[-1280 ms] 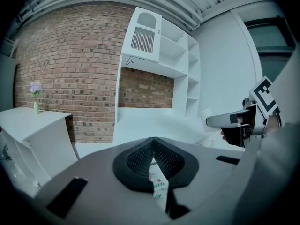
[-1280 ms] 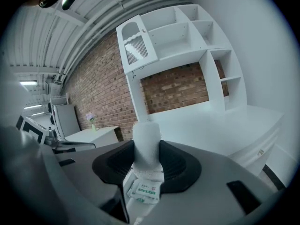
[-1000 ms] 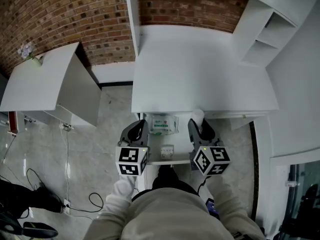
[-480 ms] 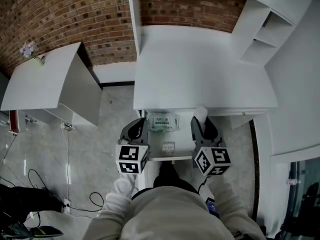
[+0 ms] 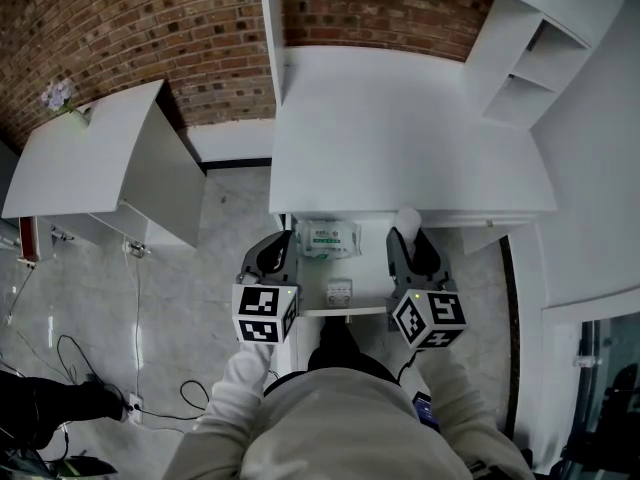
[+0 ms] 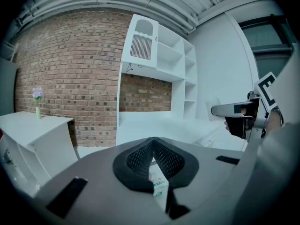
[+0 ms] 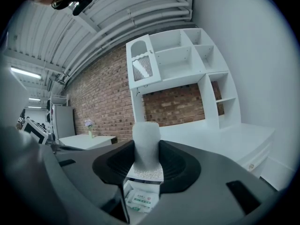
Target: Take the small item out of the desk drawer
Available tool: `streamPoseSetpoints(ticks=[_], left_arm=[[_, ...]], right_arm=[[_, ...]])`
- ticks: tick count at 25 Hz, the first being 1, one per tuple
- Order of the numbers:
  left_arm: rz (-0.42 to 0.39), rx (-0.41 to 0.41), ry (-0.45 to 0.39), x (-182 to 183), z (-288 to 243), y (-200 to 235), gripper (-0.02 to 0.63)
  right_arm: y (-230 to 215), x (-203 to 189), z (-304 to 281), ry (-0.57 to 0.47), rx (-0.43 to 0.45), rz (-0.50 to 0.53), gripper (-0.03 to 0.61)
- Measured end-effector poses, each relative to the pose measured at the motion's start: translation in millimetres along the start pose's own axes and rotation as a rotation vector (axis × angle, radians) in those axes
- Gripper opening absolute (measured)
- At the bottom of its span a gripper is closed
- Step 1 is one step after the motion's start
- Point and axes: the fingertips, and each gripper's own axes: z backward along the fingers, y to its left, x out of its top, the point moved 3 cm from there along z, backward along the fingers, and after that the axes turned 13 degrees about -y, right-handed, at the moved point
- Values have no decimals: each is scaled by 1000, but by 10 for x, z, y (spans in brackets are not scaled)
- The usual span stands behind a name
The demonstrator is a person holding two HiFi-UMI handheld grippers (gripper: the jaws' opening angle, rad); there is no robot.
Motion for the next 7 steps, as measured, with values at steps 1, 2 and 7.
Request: streamPoseSetpoints(ticks=[1,2,7], left_arm=[[-2,-1,0,-4,-6,-1,17],[-4,-3,-1,-5,-12,0,17],[-4,-5,5,-17,-32,40,17]], right_arm=[[-1,-1,-3,-1,-1,0,184],[0,-2,-5,-2,-2,1,184],[24,-3,-43,-5,-1,1,184]])
